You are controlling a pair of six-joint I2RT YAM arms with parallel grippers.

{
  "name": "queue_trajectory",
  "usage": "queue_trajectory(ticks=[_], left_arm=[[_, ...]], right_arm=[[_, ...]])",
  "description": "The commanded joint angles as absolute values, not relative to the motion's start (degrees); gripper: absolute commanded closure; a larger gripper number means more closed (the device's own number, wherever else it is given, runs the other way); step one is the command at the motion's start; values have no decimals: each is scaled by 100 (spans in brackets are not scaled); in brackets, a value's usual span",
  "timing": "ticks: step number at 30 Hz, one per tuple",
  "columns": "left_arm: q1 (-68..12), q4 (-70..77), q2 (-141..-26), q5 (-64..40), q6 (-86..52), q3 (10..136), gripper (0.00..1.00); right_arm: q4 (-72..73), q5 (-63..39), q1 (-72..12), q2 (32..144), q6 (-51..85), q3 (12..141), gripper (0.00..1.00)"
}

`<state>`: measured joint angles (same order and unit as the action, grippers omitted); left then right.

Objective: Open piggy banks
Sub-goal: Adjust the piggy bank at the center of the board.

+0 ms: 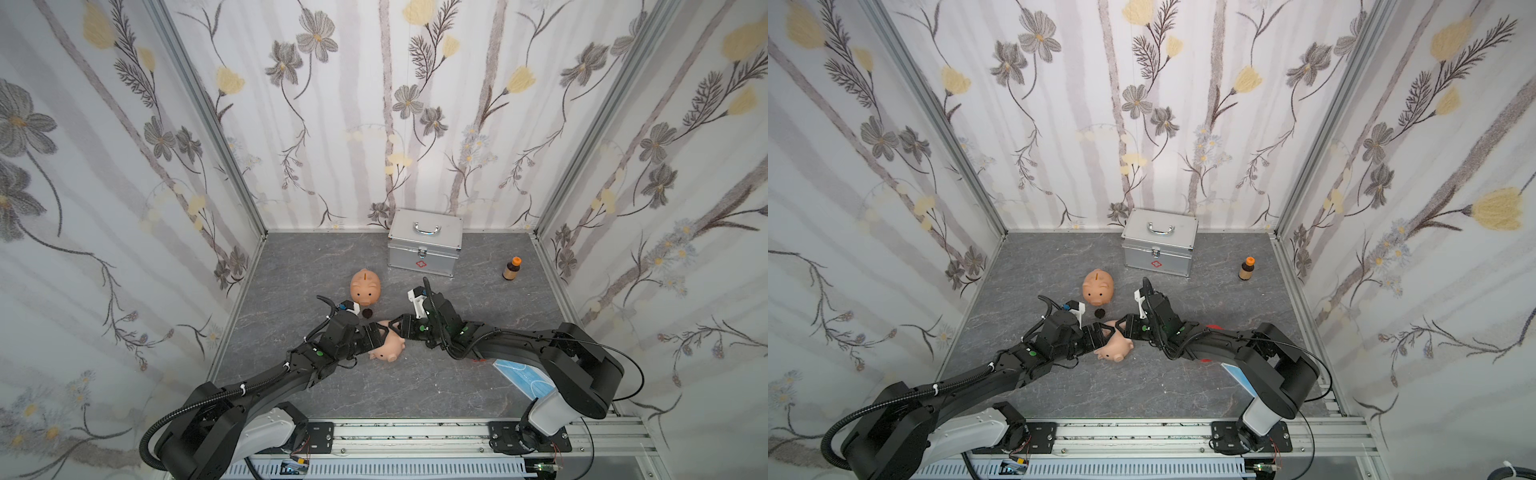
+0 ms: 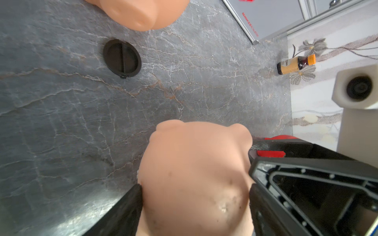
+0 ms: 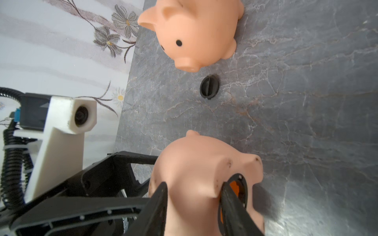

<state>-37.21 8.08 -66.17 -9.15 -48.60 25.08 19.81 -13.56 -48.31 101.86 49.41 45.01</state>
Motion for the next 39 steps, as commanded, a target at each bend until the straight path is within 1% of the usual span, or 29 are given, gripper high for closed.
queue_trajectory(ticks=[1, 6, 8, 14, 18, 20, 22, 23, 27, 29, 39], left_arm=[[-3694, 1260, -6759, -853, -4904, 2601, 19], [-3641, 1344, -6804, -862, -4925, 2576, 18], [-3630, 1344, -6773, -871, -4922, 2534, 18], [-3620, 1343, -6639, -896, -4920, 2437, 17], [-3611, 1362, -6583, -928, -4921, 2384, 18], [-3605, 1382, -6592, -952, -4920, 2376, 23], [-3602, 1427, -6601, -975, -4920, 2361, 32], [-3595, 1452, -6609, -984, -4922, 2357, 35], [-3595, 1516, -6635, -1019, -4926, 2343, 41], [-3595, 1538, -6638, -1046, -4939, 2348, 43], [-3597, 1556, -6670, -1046, -4939, 2334, 45]], right_arm=[[2422, -1480, -4767, 10361, 4962, 4721, 57], [2114, -1199, -4702, 10314, 4797, 4795, 56], [1987, -1054, -4695, 10220, 4734, 4769, 54], [1795, -720, -4724, 9879, 4452, 4648, 40], [1478, -473, -4776, 9773, 4309, 4687, 33], [1266, -424, -4810, 9837, 4247, 4808, 30], [1109, -404, -4865, 9904, 4192, 4951, 28], [1019, -402, -4894, 9952, 4154, 5038, 27], [628, -184, -5043, 10119, 4078, 5351, 21], [451, -82, -5087, 10198, 4100, 5473, 20], [98, -13, -5181, 10472, 3990, 5790, 16]])
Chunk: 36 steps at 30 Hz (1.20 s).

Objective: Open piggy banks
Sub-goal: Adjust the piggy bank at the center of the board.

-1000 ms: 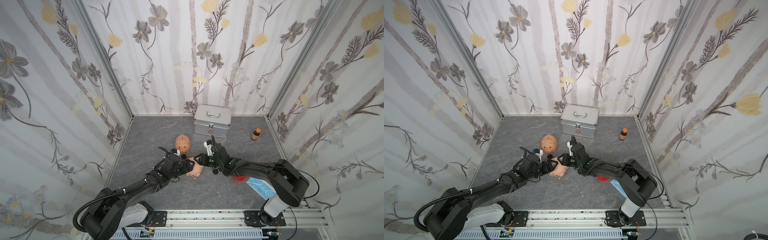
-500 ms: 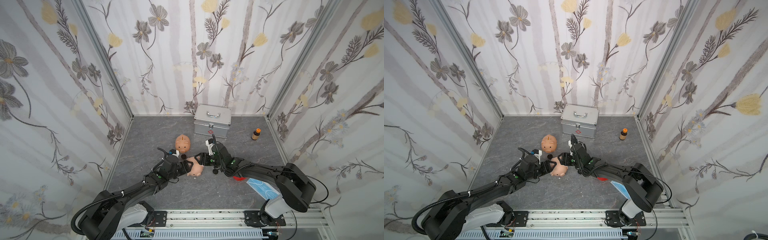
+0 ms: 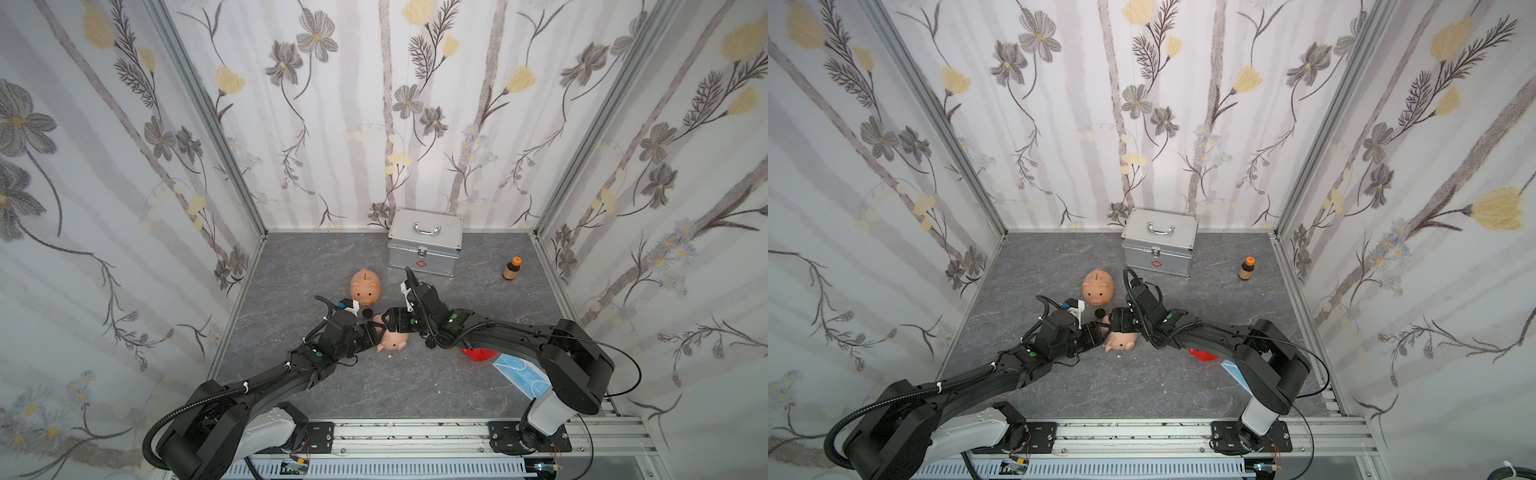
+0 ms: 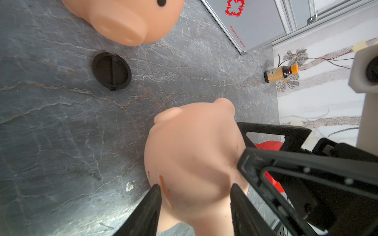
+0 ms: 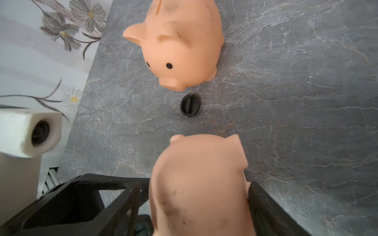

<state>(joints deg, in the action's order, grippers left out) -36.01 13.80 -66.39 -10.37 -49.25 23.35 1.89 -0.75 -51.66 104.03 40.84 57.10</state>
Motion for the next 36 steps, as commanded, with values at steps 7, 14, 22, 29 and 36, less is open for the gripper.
queue_trajectory(ticks=[7, 14, 22, 29, 36], left_arm=[[-3596, 1565, -6737, -1065, -4931, 2362, 45], [-3590, 1513, -6720, -1055, -4909, 2366, 45], [-3560, 1314, -6557, -984, -4842, 2352, 44], [-3488, 1256, -6410, -926, -4903, 2281, 22], [-3472, 1657, -6473, -1017, -5153, 2142, 0]], right_arm=[[-109, 0, -5247, 10639, 3826, 5971, 15], [-333, 217, -5254, 10717, 3861, 6064, 18], [-490, 298, -5240, 10819, 3946, 6108, 20], [-127, 279, -5146, 10676, 4276, 5747, 22], [872, -145, -4886, 10431, 4877, 4974, 22]])
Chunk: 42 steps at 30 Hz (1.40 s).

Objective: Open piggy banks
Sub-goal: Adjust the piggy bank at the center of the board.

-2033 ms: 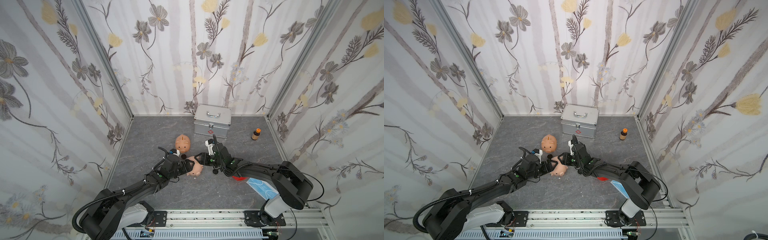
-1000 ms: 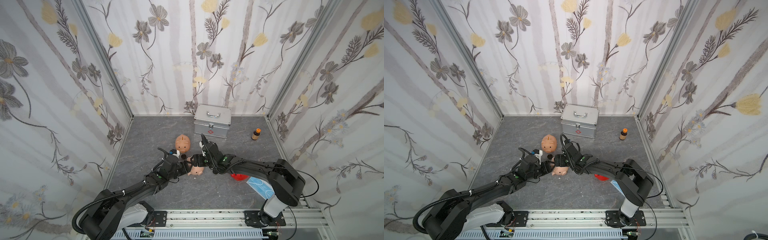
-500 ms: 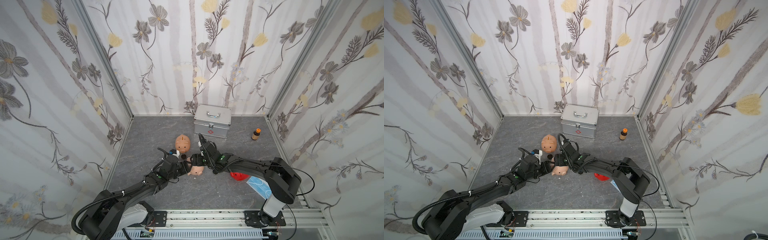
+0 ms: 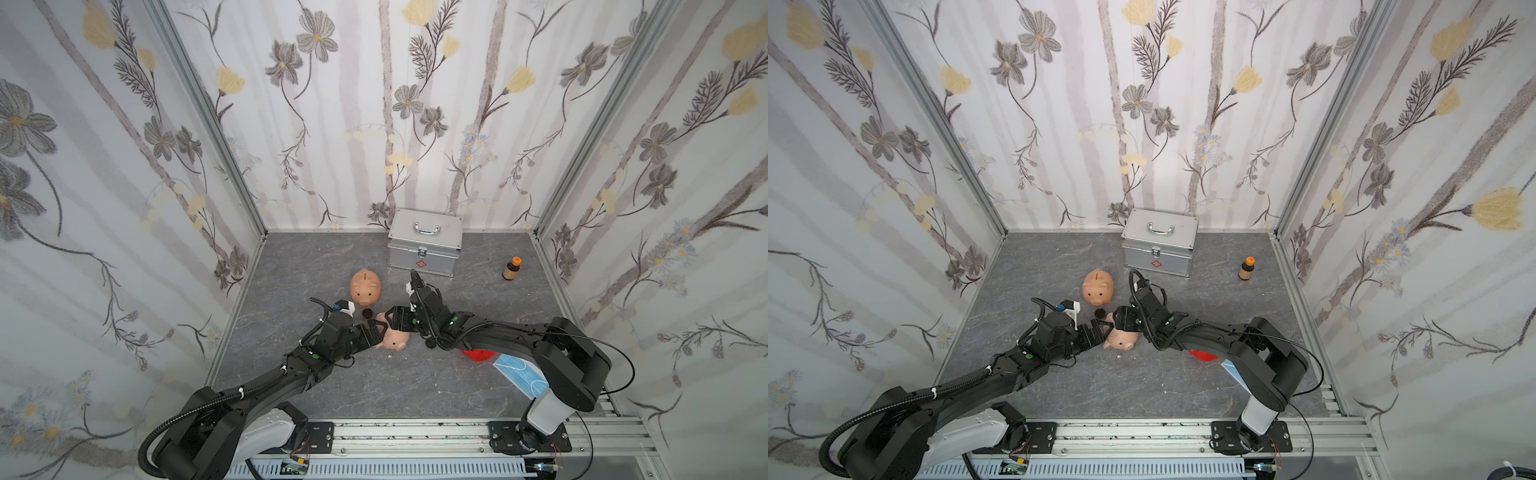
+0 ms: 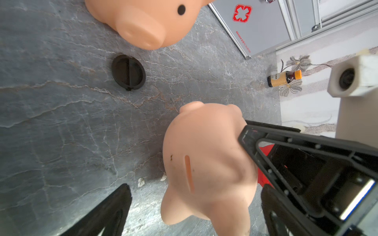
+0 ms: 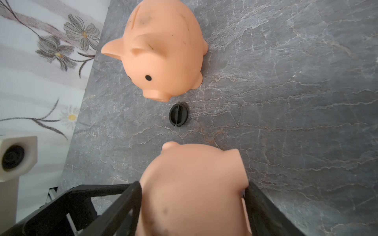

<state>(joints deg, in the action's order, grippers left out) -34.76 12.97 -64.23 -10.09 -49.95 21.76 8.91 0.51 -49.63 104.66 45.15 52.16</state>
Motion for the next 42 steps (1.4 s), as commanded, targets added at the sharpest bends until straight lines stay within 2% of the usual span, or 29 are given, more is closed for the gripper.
queue_trajectory(ticks=[1, 7, 21, 42], left_arm=[[-3469, 1738, -6516, -1043, -5182, 2128, 0], [-3480, 2244, -6741, -1234, -5363, 2030, 0], [-3508, 2125, -6717, -1362, -5473, 1975, 0], [-3759, 2698, -7074, -1328, -5875, 1907, 0]], right_arm=[[984, -202, -4855, 10403, 4946, 4890, 22], [1353, -434, -4713, 10375, 5207, 4597, 22], [1646, -466, -4655, 10410, 5425, 4369, 22], [2532, -646, -4570, 10595, 6097, 3794, 23]])
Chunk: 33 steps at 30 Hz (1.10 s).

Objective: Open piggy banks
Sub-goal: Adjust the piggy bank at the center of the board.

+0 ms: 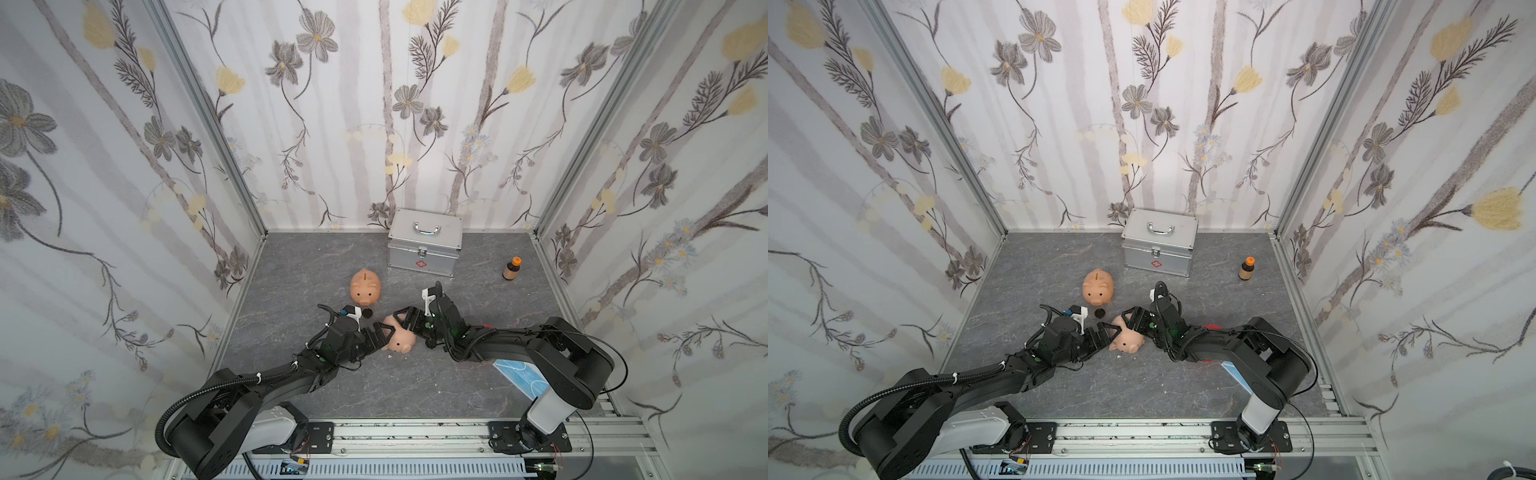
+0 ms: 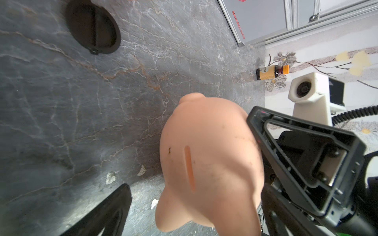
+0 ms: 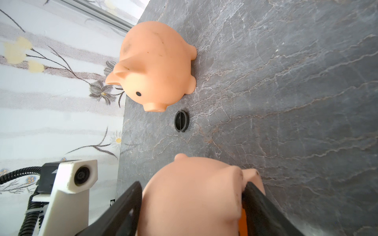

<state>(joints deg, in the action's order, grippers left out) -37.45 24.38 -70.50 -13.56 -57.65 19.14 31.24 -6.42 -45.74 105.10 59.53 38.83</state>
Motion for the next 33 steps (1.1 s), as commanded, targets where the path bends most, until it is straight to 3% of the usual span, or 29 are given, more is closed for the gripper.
queue_trajectory(ticks=[1, 33], left_arm=[[-3762, 2703, -7078, -1324, -5881, 1907, 0], [-3981, 3608, -7749, -1466, -6483, 1722, 0]], right_arm=[[2573, -658, -4558, 10611, 6131, 3772, 23], [3181, -703, -4483, 10648, 6645, 3357, 23]])
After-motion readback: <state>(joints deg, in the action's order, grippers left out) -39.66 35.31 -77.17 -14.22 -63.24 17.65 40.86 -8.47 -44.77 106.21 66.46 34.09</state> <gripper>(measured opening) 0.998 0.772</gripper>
